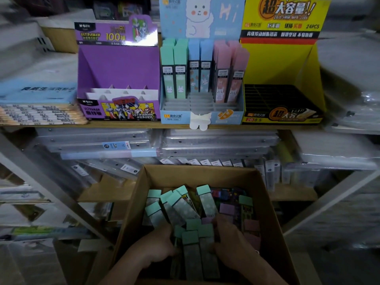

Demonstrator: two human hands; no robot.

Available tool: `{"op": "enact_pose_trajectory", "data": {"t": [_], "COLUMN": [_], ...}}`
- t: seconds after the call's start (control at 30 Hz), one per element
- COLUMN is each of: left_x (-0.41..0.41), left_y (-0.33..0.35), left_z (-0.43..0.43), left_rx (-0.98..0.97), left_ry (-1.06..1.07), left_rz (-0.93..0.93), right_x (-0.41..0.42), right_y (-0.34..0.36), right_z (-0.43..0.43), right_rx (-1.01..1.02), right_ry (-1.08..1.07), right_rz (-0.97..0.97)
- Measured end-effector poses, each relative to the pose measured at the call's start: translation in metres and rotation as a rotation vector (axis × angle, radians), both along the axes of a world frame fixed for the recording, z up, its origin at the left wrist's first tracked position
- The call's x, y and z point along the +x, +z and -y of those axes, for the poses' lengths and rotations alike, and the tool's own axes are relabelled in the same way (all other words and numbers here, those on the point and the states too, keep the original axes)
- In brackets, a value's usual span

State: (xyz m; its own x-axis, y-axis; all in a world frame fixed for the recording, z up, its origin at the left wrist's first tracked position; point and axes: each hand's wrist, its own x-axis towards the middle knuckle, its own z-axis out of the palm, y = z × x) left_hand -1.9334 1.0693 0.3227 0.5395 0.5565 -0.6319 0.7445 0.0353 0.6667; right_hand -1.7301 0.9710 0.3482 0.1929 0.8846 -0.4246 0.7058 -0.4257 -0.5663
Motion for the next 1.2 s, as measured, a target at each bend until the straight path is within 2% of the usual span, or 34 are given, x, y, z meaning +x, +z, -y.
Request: {"op": "enact_pose_trajectory", "data": {"t": [0.2, 0.33, 0.7, 0.9, 1.2], "left_x": [-0.003, 0.000, 0.004, 0.004, 0.004], "left_y": [0.000, 0.005, 0.002, -0.001, -0.004], "left_z": [-0.004, -0.003, -0.005, -0.004, -0.004], "left_rx": [-0.031, -0.068, -0.214, -0.173, -0.226], "left_ry": [0.055, 0.019, 0.074, 0.115, 0.204], "left_rz": [0.027, 0.028, 0.008, 0.046, 0.068], "right_x": [0.002, 0.001, -0.010, -0.012, -0.011], "right_y": [-0.001, -0.002, -0.003, -0.007, -0.011], "right_z": [-0.007, -0.011, -0.010, -0.012, -0.012], "right_rx": [-0.054, -0.085, -0.038, -0.090, -0.152], "right_ry": [-0.010, -0.022, -0.062, -0.089, -0.173], "right_rz": [-0.035, -0.051, -0.169, -0.181, -0.348]}}
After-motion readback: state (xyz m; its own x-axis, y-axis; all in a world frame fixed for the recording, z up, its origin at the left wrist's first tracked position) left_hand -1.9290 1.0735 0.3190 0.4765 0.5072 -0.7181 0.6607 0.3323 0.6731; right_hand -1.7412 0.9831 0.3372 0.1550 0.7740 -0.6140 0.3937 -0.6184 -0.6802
